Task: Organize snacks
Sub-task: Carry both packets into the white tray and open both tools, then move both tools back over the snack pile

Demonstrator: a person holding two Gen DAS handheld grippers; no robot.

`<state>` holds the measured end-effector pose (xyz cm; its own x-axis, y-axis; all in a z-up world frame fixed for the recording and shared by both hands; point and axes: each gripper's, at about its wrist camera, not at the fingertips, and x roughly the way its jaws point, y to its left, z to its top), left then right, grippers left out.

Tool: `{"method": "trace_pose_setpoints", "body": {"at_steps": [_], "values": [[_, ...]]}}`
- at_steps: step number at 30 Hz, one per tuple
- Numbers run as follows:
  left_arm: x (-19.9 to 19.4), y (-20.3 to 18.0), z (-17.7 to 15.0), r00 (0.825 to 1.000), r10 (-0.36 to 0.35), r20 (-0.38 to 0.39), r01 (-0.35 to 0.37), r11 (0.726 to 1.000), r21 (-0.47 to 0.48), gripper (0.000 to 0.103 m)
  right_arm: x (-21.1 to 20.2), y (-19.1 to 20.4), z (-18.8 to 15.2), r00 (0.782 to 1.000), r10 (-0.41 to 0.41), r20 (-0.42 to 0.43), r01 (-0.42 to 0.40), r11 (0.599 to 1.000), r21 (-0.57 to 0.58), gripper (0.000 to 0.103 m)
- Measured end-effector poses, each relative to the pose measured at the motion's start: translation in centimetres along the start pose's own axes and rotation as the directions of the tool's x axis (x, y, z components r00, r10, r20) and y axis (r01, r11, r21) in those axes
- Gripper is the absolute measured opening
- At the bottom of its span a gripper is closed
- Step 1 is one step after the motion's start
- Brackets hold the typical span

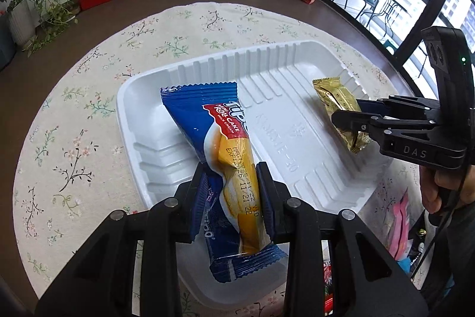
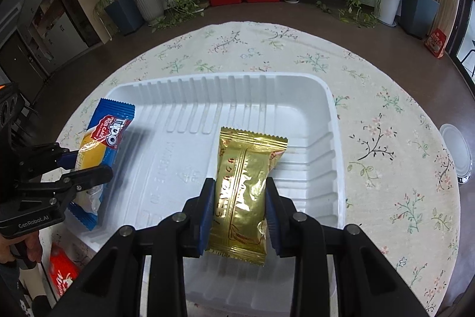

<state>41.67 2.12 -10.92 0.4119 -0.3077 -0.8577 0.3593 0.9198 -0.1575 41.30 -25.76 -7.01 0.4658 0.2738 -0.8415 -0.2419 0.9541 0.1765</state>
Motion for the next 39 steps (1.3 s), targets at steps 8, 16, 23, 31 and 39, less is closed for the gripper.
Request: {"method": "trace_pose_setpoints", "body": {"at_steps": [8, 16, 23, 31, 39], "values": [[1.3, -0.8, -0.3, 0.999, 0.029, -0.021, -0.029, 1.000, 0.007, 0.031, 1.0, 0.2, -0.5, 0.999, -0.039, -0.010, 0.039, 0.999, -0.033, 0.035], [1.3, -1.4, -0.5, 0.999, 0.044, -0.005, -0.044, 0.999, 0.022, 0.050, 1.0, 0.5, -0.7, 0.997, -0.073, 0.001, 0.073, 0.996, -0.058, 0.038], [-0.4, -0.8, -0.6, 0.999, 0.032, 0.020, -0.032, 0.999, 0.000, 0.058, 0.0, 0.5, -0.8, 0.998, -0.062, 0.022, 0.063, 0.996, -0.060, 0.055], [-8.4, 0.1, -3.0, 0.978, 0.011, 0.209, -0.007, 1.000, -0.022, 0.103, -6.4, -1.3, -0.6, 0.983, -0.004, 0.184, 0.003, 1.000, 0.004, 0.068], [-17.2, -2.4, -9.6, 0.932, 0.125, 0.340, -0.118, 0.992, -0.043, 0.103, -14.8, -3.5, -3.8, 0.916, 0.117, 0.383, -0.145, 0.988, 0.046, 0.094]]}}
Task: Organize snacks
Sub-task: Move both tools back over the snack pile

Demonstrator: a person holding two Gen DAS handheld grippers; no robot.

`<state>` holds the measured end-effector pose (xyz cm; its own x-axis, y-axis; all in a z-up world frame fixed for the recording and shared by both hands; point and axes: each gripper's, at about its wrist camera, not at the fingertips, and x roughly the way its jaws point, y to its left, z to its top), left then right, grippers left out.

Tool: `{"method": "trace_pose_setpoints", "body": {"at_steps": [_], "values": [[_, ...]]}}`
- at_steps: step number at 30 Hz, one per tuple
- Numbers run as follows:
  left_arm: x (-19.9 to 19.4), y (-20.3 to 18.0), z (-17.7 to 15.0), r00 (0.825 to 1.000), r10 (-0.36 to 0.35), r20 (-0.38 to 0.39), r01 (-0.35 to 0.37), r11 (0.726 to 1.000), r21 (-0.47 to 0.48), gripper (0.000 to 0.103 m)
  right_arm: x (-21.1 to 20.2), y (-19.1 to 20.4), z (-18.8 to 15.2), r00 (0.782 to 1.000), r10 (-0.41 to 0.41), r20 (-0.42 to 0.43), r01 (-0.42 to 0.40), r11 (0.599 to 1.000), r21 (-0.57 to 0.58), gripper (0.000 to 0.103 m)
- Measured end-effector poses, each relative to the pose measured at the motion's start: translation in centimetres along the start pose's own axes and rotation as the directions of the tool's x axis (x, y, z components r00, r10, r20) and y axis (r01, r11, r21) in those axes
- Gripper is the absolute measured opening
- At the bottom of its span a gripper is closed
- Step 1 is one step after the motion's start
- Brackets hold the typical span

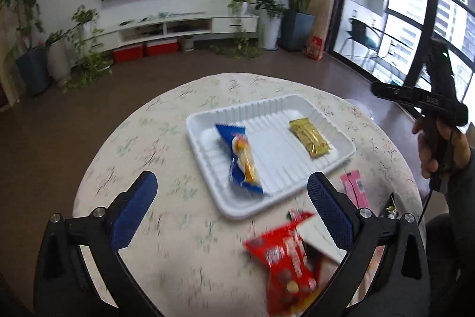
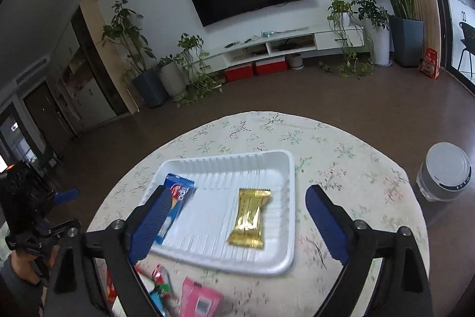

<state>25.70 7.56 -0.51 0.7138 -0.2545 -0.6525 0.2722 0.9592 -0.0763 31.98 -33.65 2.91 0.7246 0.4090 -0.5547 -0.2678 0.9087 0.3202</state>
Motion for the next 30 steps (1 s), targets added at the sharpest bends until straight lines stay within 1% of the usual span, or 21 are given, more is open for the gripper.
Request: {"method": "trace_pose_setpoints", "body": {"at_steps": [2, 3, 4, 7, 11, 13, 15, 16, 17, 18, 19, 22, 25, 28, 30], "values": [[-2.7, -0.3, -1.5, 0.998, -0.010, 0.055, 0.012, 0.999, -0.035, 0.102, -2.0, -0.2, -1.1, 0.999, -0.030, 0.013, 0.029, 0.999, 0.032, 0.094], [-4.0, -0.6, -2.4, 0.997, -0.029, 0.078, 0.032, 0.999, -0.041, 0.102, -3.0, -0.4, -2.0, 1.000, -0.022, 0.017, 0.021, 0.998, 0.059, 0.094], [-4.9, -1.1, -3.2, 0.995, -0.044, 0.085, 0.047, 0.998, -0.040, 0.102, -3.9, -0.6, -3.1, 1.000, 0.005, 0.025, -0.008, 0.996, 0.092, 0.094], [-6.5, -3.4, -5.9, 0.996, -0.064, 0.063, 0.064, 0.998, 0.005, 0.102, -5.6, -0.6, -7.1, 0.997, 0.081, 0.009, -0.081, 0.980, 0.181, 0.093], [-6.4, -6.3, -9.6, 0.997, -0.073, 0.003, 0.072, 0.994, 0.084, 0.102, -7.3, 0.9, -12.4, 0.990, 0.140, -0.028, -0.129, 0.962, 0.241, 0.081], [-5.8, -7.4, -10.7, 0.997, -0.073, -0.019, 0.074, 0.989, 0.127, 0.100, -8.1, 2.4, -14.1, 0.987, 0.157, -0.028, -0.147, 0.964, 0.221, 0.078], [-5.4, -8.2, -11.4, 0.998, -0.055, -0.032, 0.059, 0.982, 0.181, 0.096, -8.7, 3.9, -15.2, 0.987, 0.158, -0.029, -0.151, 0.973, 0.175, 0.074], [-5.0, -8.5, -11.6, 0.998, -0.044, -0.047, 0.052, 0.978, 0.200, 0.091, -8.8, 4.7, -15.9, 0.986, 0.161, -0.036, -0.154, 0.976, 0.151, 0.072], [-4.8, -8.7, -11.7, 0.997, -0.045, -0.055, 0.056, 0.975, 0.214, 0.083, -8.8, 5.3, -16.4, 0.986, 0.162, -0.048, -0.154, 0.978, 0.138, 0.072], [-4.3, -8.7, -11.5, 0.997, -0.052, -0.063, 0.065, 0.973, 0.222, 0.080, -8.7, 5.8, -17.0, 0.986, 0.156, -0.062, -0.147, 0.981, 0.129, 0.071], [-4.1, -8.9, -11.5, 0.995, -0.063, -0.076, 0.079, 0.969, 0.234, 0.073, -8.4, 6.2, -17.7, 0.986, 0.147, -0.081, -0.137, 0.983, 0.119, 0.069], [-2.8, -9.2, -11.5, 0.989, -0.072, -0.126, 0.104, 0.959, 0.265, 0.061, -7.6, 7.1, -19.2, 0.981, 0.133, -0.138, -0.123, 0.989, 0.082, 0.065], [-1.7, -9.8, -11.7, 0.984, -0.069, -0.165, 0.119, 0.941, 0.316, 0.061, -7.5, 7.6, -19.8, 0.982, 0.123, -0.145, -0.117, 0.992, 0.049, 0.065], [-0.5, -10.4, -11.9, 0.978, -0.071, -0.198, 0.139, 0.926, 0.352, 0.061, -7.3, 7.3, -20.0, 0.982, 0.119, -0.146, -0.112, 0.992, 0.054, 0.065], [0.2, -10.5, -11.9, 0.975, -0.064, -0.211, 0.140, 0.919, 0.369, 0.055, -7.1, 7.0, -19.9, 0.981, 0.118, -0.155, -0.109, 0.992, 0.064, 0.065]]}}
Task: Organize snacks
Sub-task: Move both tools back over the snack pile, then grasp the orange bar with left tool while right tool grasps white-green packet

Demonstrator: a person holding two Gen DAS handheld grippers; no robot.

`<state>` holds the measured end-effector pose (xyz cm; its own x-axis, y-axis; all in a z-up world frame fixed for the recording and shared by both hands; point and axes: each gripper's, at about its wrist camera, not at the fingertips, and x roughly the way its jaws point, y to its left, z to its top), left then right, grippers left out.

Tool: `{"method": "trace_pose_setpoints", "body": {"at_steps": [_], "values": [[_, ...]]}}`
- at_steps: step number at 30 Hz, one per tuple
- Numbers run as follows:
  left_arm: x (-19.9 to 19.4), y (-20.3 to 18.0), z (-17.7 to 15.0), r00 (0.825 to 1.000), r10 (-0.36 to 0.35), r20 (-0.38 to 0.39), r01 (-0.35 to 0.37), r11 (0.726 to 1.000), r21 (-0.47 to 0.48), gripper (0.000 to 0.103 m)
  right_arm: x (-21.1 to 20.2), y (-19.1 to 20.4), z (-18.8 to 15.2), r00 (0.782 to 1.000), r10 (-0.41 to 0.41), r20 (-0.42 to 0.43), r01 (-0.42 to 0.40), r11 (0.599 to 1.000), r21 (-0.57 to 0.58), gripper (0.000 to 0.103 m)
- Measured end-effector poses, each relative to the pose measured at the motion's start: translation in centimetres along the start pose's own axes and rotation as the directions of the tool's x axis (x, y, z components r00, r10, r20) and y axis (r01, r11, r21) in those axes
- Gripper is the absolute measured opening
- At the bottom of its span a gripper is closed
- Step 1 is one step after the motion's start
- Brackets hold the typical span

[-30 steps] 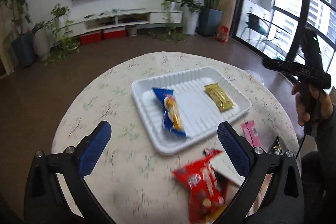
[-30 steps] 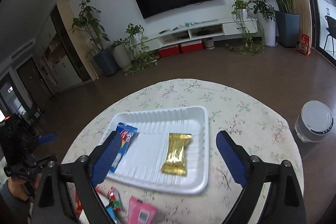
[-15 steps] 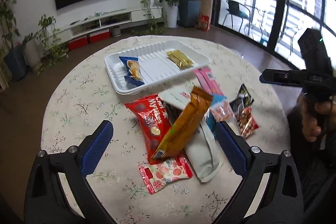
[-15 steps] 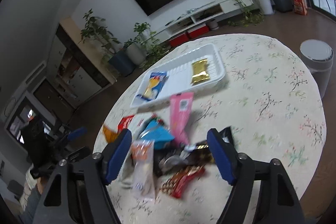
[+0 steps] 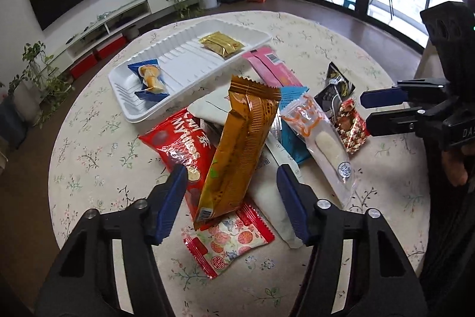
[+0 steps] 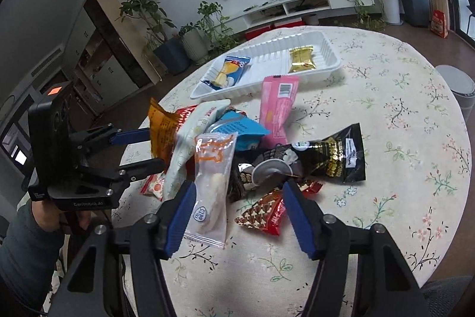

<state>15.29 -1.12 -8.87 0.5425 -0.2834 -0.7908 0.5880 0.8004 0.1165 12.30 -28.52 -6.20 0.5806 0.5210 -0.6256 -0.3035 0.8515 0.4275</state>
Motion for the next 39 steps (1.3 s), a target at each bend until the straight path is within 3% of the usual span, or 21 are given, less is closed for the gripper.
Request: {"method": "trace_pose_setpoints", "body": {"at_steps": [4, 18, 29, 39], "values": [[1.1, 0.8, 0.4, 1.000, -0.020, -0.012, 0.020, 1.000, -0.019, 0.042, 0.1, 0.1, -0.1, 1.000, 0.003, -0.003, -0.003, 1.000, -0.008, 0.065], [1.6, 0.9, -0.2, 1.000, 0.004, -0.018, -0.005, 0.999, -0.043, 0.016, 0.9, 0.6, -0.3, 1.000, 0.000, -0.026, 0.000, 1.000, -0.031, 0.063], [0.6, 2.1, -1.5, 0.999, -0.026, 0.021, 0.029, 0.988, -0.153, 0.014, -0.1, 2.1, 0.0, 1.000, 0.022, 0.012, -0.021, 0.998, -0.063, 0.059], [-2.7, 4.9, -3.8, 0.978, -0.102, 0.180, 0.161, 0.920, -0.357, 0.014, 1.9, 4.7, -0.4, 0.997, 0.035, -0.070, -0.040, 0.997, -0.067, 0.045]]}}
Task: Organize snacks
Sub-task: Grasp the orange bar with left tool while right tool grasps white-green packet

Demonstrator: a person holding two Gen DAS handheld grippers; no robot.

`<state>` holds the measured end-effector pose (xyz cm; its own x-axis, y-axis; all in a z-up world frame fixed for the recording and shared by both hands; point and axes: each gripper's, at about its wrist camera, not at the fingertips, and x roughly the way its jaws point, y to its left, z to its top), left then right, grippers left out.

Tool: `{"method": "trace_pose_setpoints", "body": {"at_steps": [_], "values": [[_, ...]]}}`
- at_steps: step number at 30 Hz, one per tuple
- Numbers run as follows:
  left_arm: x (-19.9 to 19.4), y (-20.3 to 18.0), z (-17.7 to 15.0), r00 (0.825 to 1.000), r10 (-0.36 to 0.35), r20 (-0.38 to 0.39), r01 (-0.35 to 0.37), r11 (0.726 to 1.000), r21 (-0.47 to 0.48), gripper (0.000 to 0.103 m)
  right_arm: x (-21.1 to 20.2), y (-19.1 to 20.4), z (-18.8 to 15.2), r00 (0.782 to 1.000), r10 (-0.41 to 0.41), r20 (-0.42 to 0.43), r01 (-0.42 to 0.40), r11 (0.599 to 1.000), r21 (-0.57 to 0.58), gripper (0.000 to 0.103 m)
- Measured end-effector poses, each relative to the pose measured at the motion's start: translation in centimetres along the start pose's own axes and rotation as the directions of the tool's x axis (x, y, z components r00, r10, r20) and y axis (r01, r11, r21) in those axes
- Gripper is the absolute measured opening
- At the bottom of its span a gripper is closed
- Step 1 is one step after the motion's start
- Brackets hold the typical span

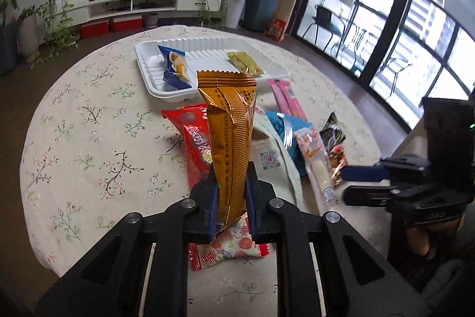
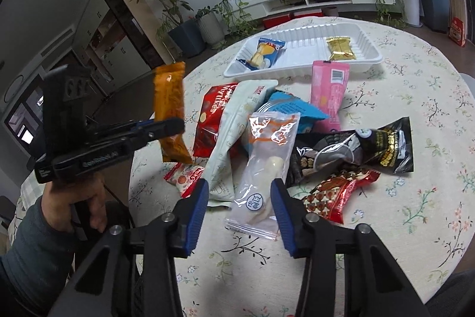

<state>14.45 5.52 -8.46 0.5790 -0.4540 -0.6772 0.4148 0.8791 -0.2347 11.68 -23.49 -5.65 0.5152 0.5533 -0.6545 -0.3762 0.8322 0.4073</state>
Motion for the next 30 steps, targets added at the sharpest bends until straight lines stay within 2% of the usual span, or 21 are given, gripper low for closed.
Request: {"method": "trace_pose_setpoints", "body": {"at_steps": [4, 8, 17, 24, 25, 26, 30], "values": [[-1.4, 1.4, -0.6, 0.995, -0.078, 0.054, 0.083, 0.991, -0.101, 0.014, 0.4, 0.0, 0.5, 1.000, -0.016, -0.015, 0.017, 0.999, 0.043, 0.040], [-2.8, 2.3, -1.3, 0.986, -0.119, 0.115, 0.137, 0.976, -0.169, 0.014, 1.1, 1.4, 1.5, 0.999, 0.023, -0.033, -0.021, 0.998, 0.053, 0.040], [-3.9, 2.9, -2.0, 0.980, -0.127, 0.150, 0.156, 0.967, -0.200, 0.014, 6.4, 2.4, 3.5, 0.984, -0.020, -0.175, 0.042, 0.991, 0.124, 0.040], [-4.2, 2.8, -2.2, 0.980, -0.136, 0.145, 0.164, 0.965, -0.206, 0.014, 9.2, 1.3, 4.0, 0.980, 0.013, -0.199, 0.029, 0.978, 0.206, 0.039], [-4.2, 2.9, -2.2, 0.980, -0.136, 0.144, 0.165, 0.964, -0.208, 0.014, 9.3, 1.3, 4.0, 0.980, 0.013, -0.197, 0.028, 0.979, 0.204, 0.036], [-4.1, 2.9, -2.2, 0.981, -0.134, 0.142, 0.162, 0.964, -0.209, 0.014, 9.4, 1.4, 4.0, 0.981, 0.011, -0.195, 0.028, 0.980, 0.197, 0.027], [-3.9, 2.7, -2.2, 0.983, -0.132, 0.130, 0.157, 0.965, -0.210, 0.014, 9.3, 1.2, 3.6, 0.981, 0.034, -0.192, 0.008, 0.977, 0.215, 0.024]]}}
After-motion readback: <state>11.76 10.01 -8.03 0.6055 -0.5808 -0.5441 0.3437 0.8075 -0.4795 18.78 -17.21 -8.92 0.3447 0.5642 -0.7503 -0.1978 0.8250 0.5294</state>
